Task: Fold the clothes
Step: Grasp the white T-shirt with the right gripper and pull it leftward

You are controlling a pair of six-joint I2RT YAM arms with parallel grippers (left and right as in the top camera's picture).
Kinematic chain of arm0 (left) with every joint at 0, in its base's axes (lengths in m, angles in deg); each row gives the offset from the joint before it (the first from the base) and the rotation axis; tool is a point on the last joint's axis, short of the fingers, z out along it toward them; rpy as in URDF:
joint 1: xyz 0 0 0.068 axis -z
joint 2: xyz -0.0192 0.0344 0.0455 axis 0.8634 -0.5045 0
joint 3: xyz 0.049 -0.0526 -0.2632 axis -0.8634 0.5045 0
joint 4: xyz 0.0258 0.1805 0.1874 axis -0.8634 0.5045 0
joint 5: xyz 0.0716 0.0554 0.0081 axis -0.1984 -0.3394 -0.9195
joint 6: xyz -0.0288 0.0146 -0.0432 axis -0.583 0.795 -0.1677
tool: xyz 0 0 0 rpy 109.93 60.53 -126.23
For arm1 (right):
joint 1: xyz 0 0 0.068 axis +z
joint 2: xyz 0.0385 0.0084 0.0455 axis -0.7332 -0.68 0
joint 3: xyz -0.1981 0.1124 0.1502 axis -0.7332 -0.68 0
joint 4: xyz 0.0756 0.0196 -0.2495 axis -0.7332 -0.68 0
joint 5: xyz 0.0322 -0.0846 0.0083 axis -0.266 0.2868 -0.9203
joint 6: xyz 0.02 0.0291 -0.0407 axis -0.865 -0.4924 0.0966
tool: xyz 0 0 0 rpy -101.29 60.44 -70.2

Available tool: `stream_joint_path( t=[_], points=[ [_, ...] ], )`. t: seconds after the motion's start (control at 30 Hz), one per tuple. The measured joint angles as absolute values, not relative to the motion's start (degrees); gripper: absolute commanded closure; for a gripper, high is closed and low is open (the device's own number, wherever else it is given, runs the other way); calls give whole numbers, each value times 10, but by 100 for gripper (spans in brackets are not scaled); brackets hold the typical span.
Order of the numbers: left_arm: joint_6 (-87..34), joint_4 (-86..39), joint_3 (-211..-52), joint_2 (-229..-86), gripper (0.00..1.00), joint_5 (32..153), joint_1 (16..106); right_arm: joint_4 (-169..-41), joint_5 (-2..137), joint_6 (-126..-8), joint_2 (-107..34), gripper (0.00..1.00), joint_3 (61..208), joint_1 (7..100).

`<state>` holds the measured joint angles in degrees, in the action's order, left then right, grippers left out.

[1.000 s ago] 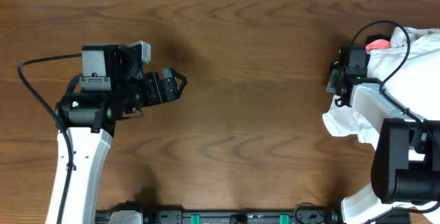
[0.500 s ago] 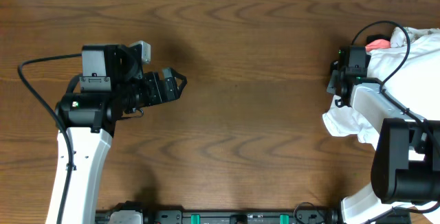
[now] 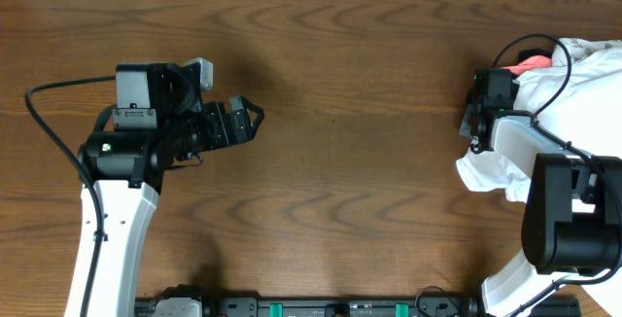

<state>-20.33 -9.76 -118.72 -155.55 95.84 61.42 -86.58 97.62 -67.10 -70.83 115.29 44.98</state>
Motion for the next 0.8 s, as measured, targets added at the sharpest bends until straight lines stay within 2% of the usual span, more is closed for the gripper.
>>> stream_joint_path(
  t=[0.23,0.47,0.67,0.8],
  points=[
    [-203,-98,-1187,-1555,2,958,614,-877,974,-672,-665,99,1153,450],
    [-203,-98,-1187,-1555,2,958,614,-915,960,-652,-500,99,1161,450],
    [-203,-98,-1187,-1555,2,958,614,-915,819,-599,-399,99,1202,457],
    [-203,-98,-1187,-1555,2,958,614,-923,736,-567,-391,99,1217,513]
  ],
)
